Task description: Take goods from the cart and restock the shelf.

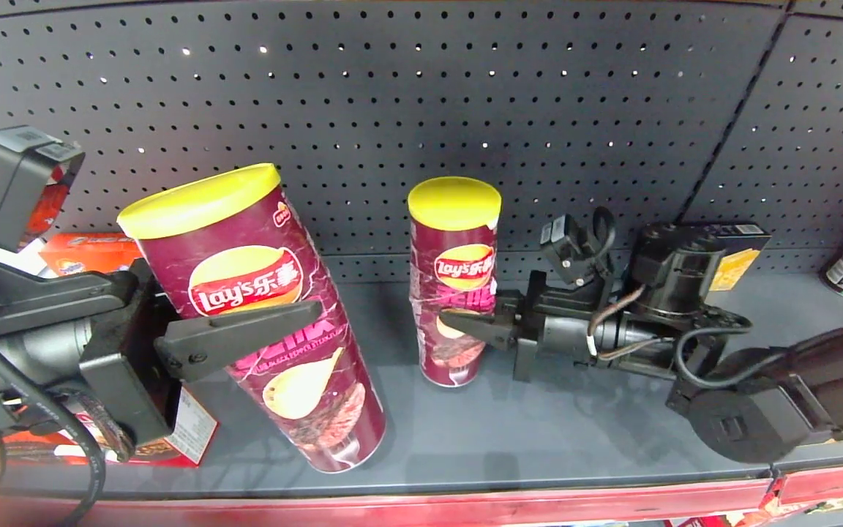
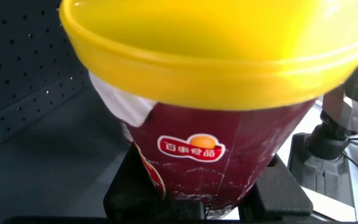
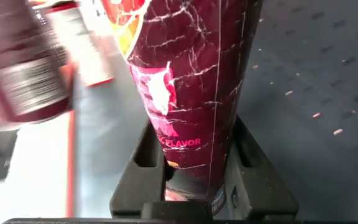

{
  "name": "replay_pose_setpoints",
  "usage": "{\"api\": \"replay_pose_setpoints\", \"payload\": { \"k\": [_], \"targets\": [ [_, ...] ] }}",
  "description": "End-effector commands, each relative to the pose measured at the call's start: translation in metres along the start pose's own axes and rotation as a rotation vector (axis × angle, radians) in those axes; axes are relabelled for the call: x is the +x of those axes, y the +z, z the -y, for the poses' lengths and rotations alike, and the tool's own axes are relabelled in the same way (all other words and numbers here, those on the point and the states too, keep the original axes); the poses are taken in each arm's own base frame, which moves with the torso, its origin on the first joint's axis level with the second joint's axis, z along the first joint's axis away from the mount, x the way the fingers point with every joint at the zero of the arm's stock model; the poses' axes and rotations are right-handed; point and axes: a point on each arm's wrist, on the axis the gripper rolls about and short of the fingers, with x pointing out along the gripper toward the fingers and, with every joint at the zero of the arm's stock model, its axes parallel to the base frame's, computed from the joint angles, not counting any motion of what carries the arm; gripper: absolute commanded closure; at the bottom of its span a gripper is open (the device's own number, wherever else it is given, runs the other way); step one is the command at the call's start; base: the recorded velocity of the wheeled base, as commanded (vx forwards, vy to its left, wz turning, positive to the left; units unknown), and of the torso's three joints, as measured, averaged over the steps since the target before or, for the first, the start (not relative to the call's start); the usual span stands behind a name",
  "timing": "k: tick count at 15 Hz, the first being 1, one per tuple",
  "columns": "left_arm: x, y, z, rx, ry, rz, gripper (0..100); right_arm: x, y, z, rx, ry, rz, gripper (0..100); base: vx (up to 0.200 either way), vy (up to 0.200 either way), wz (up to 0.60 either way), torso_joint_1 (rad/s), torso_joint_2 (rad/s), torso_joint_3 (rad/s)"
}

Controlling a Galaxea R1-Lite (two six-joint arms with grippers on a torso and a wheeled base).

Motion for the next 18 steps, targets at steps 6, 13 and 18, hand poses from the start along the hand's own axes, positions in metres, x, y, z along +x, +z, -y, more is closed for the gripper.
{"api": "replay_pose_setpoints", "payload": {
  "k": [6, 13, 18],
  "targets": [
    [0.0, 0.0, 0.0, -0.002, 0.002, -0.002, 100, -0.038, -0.03, -0.052, 0.012, -0.015, -0.024, 100, 0.0, 0.0, 0.0, 0.0, 0.0, 0.0],
    [-0.001, -0.002, 0.0, -0.006, 0.002, -0.006, 100, -0.032, -0.046, -0.046, 0.026, -0.024, -0.05, 100, 0.0, 0.0, 0.0, 0.0, 0.0, 0.0],
    [-0.001, -0.005, 0.0, -0.013, 0.001, -0.013, 100, -0.029, -0.049, -0.046, 0.015, -0.065, -0.058, 0, 0.0, 0.0, 0.0, 0.0, 0.0, 0.0]
  ]
}}
